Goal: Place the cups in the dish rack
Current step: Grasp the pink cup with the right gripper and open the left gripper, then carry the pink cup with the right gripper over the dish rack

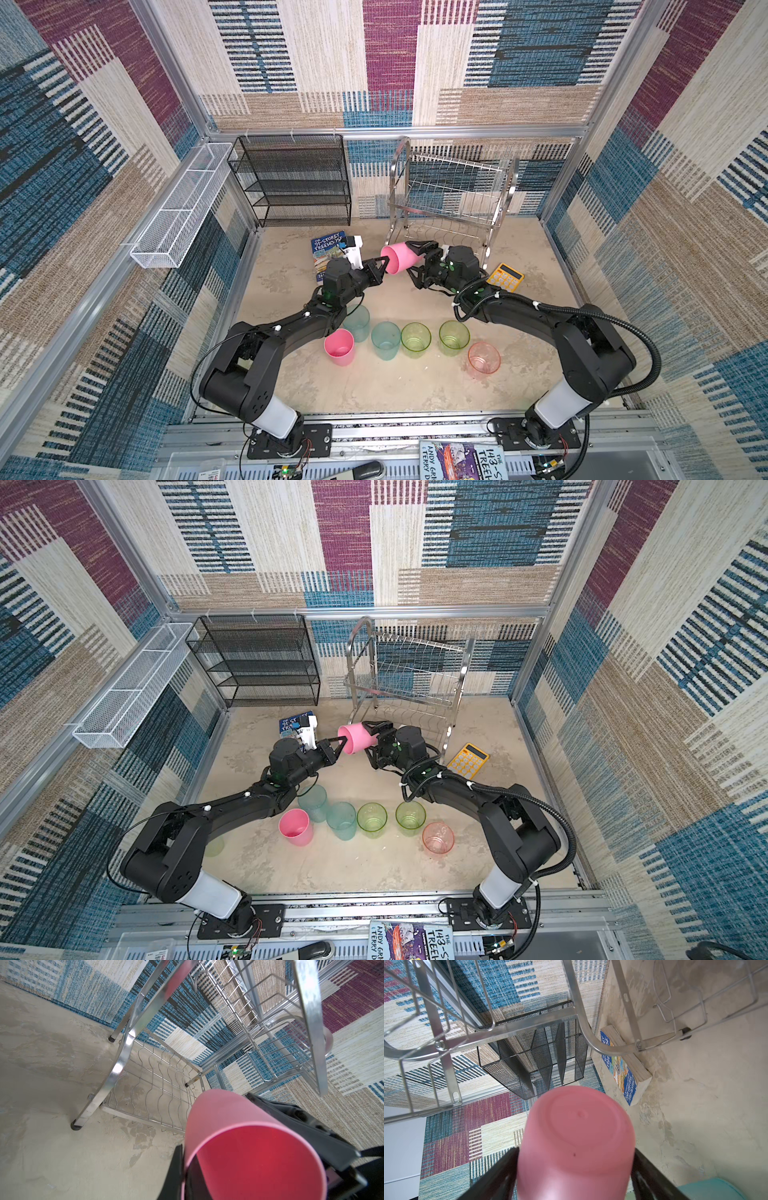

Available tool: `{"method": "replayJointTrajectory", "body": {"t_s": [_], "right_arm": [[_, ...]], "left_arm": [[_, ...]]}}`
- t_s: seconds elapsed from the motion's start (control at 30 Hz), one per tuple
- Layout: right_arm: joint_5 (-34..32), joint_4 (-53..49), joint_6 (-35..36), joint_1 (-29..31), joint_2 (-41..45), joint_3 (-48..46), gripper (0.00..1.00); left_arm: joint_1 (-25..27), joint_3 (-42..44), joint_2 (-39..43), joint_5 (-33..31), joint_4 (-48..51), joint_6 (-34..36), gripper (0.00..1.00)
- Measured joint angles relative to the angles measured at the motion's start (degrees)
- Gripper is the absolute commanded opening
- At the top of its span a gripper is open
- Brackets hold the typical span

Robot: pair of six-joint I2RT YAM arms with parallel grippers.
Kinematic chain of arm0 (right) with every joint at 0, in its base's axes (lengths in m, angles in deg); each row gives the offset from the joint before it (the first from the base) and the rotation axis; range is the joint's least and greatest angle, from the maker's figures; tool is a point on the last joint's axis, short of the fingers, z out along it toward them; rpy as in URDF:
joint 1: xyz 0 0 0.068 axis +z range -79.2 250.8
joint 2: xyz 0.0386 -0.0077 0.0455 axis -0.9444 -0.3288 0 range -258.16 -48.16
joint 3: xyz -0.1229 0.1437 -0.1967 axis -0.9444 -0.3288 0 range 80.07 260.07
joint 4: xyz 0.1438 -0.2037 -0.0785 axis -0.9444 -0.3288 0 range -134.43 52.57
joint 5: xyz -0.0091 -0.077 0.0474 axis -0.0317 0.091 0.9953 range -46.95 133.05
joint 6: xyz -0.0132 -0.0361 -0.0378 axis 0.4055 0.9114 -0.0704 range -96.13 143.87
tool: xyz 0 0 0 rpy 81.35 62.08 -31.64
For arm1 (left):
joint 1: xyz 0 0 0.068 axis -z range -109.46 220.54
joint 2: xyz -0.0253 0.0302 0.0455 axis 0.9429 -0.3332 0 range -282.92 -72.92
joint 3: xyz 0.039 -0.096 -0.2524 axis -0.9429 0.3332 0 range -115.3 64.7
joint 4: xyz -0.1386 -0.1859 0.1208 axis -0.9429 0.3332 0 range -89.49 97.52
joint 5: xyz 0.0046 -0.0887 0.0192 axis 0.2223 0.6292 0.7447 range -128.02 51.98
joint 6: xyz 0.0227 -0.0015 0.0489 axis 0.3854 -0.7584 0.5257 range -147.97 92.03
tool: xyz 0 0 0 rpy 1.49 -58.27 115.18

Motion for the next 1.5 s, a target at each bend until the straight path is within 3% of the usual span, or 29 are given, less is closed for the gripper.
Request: {"method": "replayJointTrajectory", "body": {"t_s": [0.37, 0.57, 0.77, 0.93, 1.27, 1.5], "right_arm": [[-0.2, 0.6, 0.2, -0.3, -1.2, 1.9, 0.73], [-0.4, 0.4, 0.5, -0.3, -1.9, 2.3, 0.67], [-0.9, 0.0, 4.5, -0.2, -1.9, 2.4, 0.66], [-3.8, -0.1, 13.3, -0.2, -0.5, 1.9, 0.67], [-14.4, 3.2, 39.5, 0.3, 2.6, -2.3, 0.67], [-19.1, 8.4, 54.1, 0.6, 2.2, -4.3, 0.68]], "left_arm": [[0.6, -1.6, -1.7, -0.6, -1.6, -0.7, 0.04], [0.7, -1.9, -1.9, 0.0, -1.6, -0.6, 0.36], [0.7, -1.9, -0.3, 0.9, -0.5, -0.4, 0.56], [0.7, -1.5, 4.1, -1.1, 5.0, 0.3, 0.65], [0.6, -0.4, 16.9, -9.6, 24.7, 2.4, 0.68], [0.5, -2.2, 24.6, -12.9, 38.4, 4.5, 0.70]]}}
